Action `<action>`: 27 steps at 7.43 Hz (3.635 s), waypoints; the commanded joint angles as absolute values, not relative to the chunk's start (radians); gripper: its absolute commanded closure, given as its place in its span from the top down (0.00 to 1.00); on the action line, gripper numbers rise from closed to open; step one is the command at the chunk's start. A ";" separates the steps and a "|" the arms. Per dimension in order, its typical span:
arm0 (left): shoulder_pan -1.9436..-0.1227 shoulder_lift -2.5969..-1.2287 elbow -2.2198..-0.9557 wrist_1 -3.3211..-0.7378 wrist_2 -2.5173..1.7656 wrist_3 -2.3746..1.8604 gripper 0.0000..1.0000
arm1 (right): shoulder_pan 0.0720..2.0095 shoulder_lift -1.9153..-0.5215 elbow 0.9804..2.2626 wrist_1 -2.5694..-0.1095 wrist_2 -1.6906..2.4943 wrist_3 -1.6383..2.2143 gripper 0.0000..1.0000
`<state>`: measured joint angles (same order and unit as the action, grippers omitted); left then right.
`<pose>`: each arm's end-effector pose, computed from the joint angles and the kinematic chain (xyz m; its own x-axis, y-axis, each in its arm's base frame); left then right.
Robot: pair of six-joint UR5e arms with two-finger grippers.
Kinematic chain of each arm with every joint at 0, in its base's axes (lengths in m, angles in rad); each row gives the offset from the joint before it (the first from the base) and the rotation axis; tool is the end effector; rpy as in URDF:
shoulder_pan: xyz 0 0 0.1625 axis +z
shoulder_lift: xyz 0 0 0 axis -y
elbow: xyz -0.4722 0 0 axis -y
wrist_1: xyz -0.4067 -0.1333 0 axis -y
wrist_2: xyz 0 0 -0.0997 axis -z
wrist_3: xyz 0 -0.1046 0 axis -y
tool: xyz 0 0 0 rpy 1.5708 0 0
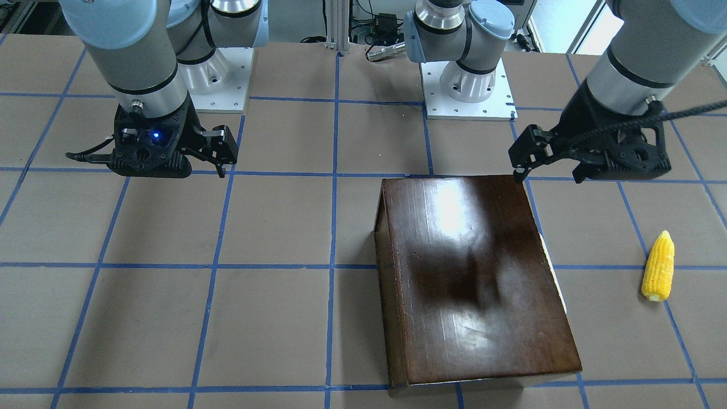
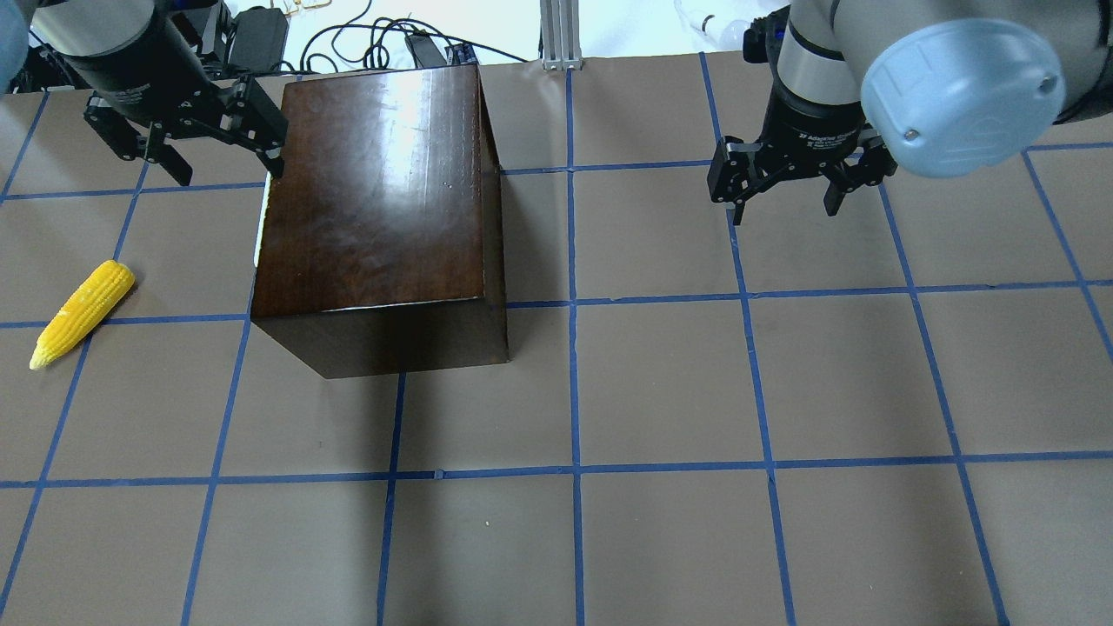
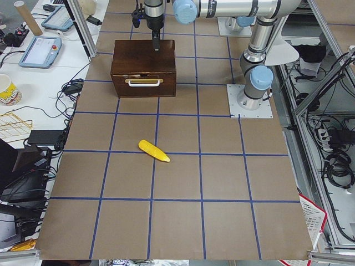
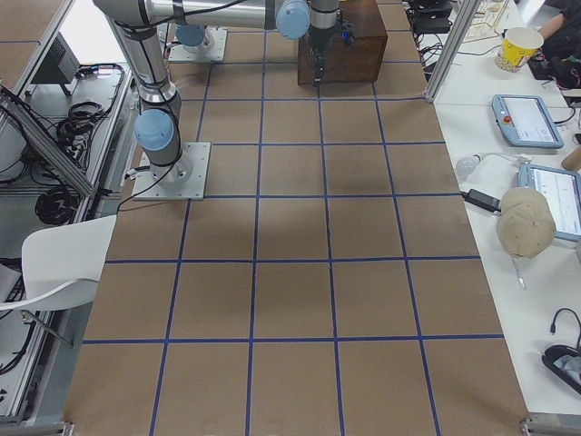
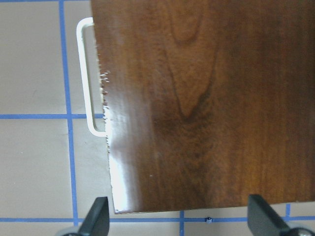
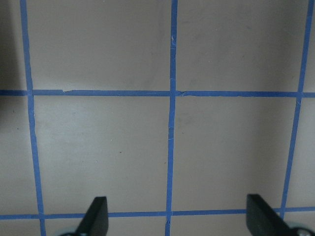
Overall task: Open drawer and put corn inside
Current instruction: 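Move the left gripper down beside the cabinet to the white drawer handle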
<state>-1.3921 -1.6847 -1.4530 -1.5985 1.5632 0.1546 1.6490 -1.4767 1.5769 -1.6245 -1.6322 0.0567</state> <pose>-0.0329 -0.5725 0.5263 -0.9996 -0.0243 0.0112 -0.0241 0.9995 0.0224 0.1690 -0.5322 0.4830 -0.9977 -0.0243 0.0638 -0.0215 0.9988 0.0429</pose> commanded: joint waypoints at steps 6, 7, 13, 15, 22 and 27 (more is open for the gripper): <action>-1.151 -1.894 -1.482 -1.447 1.427 0.443 1.00 | 1.649 -1.477 1.577 -1.625 -1.634 0.057 1.00; -1.150 -1.911 -1.489 -1.445 1.404 0.443 1.00 | 1.649 -1.477 1.577 -1.624 -1.634 0.057 1.00; -1.150 -1.965 -1.503 -1.421 1.295 0.410 1.00 | 1.649 -1.477 1.577 -1.624 -1.632 0.057 1.00; -1.150 -1.977 -1.505 -1.419 1.292 0.379 1.00 | 1.649 -1.477 1.577 -1.624 -1.632 0.057 1.00; -1.152 -2.000 -1.543 -1.411 1.287 0.377 1.00 | 1.649 -1.477 1.577 -1.626 -1.632 0.057 1.00; -1.152 -2.005 -1.545 -1.367 1.298 0.391 1.00 | 1.649 -1.477 1.577 -1.625 -1.632 0.057 1.00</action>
